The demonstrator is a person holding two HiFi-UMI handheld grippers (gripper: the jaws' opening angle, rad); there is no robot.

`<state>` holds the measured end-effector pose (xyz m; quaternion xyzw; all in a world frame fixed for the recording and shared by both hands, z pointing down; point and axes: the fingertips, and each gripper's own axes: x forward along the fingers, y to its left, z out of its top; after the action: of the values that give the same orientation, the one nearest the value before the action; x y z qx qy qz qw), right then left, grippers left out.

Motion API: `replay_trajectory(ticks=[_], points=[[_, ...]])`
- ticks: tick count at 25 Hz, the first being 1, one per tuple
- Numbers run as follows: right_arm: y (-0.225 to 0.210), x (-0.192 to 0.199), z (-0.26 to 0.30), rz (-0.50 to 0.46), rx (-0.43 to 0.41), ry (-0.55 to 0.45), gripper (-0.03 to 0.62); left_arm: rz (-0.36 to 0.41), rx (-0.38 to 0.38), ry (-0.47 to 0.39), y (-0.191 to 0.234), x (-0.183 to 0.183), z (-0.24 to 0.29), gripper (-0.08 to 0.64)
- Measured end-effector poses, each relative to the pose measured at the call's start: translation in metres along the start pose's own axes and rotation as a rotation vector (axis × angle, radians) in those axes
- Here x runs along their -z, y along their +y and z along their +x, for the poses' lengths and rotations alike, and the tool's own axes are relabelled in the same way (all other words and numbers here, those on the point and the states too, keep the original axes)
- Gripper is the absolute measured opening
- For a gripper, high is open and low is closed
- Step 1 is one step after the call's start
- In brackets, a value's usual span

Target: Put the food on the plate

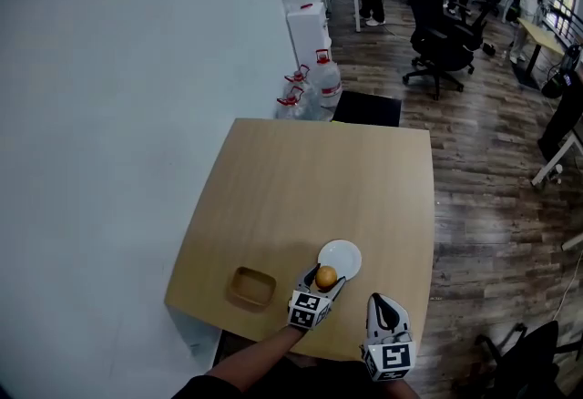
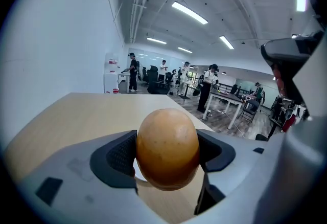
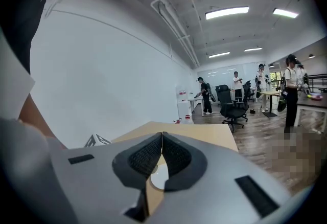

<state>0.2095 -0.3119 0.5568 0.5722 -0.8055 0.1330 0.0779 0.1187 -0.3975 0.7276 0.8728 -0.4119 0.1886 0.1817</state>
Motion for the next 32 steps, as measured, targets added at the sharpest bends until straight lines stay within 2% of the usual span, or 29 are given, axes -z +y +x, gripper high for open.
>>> replay_trajectory(ticks=[4, 9, 15, 20, 24, 32], points=[[-0.001, 0.009, 0.006, 0.019, -0.037, 0.035, 0.060, 0.044, 0.036, 0.081, 0.000, 0.020, 0.024, 0.314], [-0.004, 0.015, 0.012, 0.032, -0.044, 0.054, 0.060, 0.046, 0.054, 0.159, 0.014, 0.046, 0.045, 0.314], [-0.015, 0.028, 0.013, 0.030, -0.036, 0.103, 0.060, 0.149, 0.031, 0.219, 0.023, 0.059, 0.070, 0.314], [-0.021, 0.027, 0.017, 0.008, 0.004, 0.137, 0.060, 0.202, 0.078, 0.282, 0.024, 0.074, 0.090, 0.314], [-0.020, 0.041, 0.015, 0.054, -0.046, 0.136, 0.061, 0.266, 0.093, 0.316, 0.020, 0.083, 0.098, 0.314], [-0.014, 0.040, 0.009, 0.029, -0.087, 0.121, 0.060, 0.243, 0.166, 0.392, 0.013, 0.096, 0.104, 0.316]])
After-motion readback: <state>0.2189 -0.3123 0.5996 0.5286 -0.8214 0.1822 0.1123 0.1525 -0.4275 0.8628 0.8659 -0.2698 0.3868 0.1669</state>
